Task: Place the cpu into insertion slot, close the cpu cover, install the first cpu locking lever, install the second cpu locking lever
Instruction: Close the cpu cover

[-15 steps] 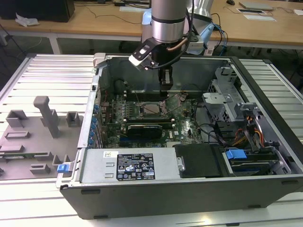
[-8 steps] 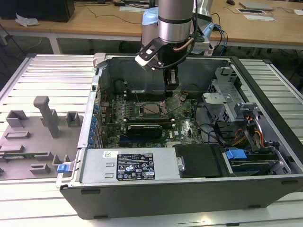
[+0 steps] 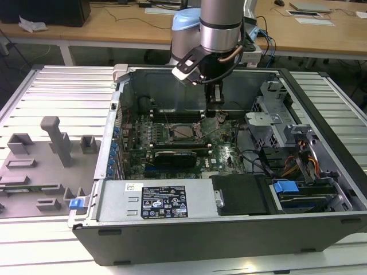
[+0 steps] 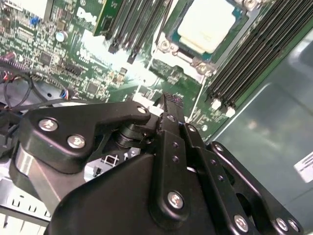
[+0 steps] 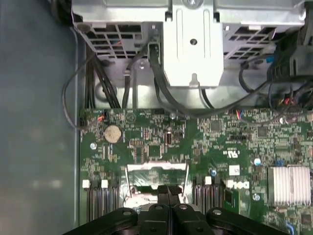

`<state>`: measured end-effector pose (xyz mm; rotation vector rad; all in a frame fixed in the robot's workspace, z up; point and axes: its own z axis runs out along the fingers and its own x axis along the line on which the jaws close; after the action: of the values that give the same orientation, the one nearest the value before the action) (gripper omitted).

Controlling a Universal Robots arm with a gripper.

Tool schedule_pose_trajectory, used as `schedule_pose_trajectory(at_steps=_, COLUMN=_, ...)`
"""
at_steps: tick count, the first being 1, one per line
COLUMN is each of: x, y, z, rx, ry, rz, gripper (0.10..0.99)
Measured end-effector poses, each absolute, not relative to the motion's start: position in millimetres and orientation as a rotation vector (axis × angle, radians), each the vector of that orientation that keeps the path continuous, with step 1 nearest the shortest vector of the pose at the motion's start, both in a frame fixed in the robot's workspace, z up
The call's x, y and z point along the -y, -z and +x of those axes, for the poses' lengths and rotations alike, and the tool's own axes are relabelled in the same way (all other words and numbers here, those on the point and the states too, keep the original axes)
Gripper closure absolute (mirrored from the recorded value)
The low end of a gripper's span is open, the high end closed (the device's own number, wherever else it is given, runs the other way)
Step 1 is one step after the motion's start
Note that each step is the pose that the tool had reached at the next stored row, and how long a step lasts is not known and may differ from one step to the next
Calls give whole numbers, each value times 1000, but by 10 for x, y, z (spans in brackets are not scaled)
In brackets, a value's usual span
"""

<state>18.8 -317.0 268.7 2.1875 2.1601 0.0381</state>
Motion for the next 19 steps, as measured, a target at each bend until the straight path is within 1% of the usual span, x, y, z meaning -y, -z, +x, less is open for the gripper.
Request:
schedule_pose_trajectory(at_steps=11, x=3169, y=-2681, z=483, rx=-2160, ry=-38, rz=2188, gripper=980)
schedule_pose_trajectory(at_steps=19, x=3170, y=-2491, z=581, rx=-2160, ry=-37, rz=2188, gripper=980)
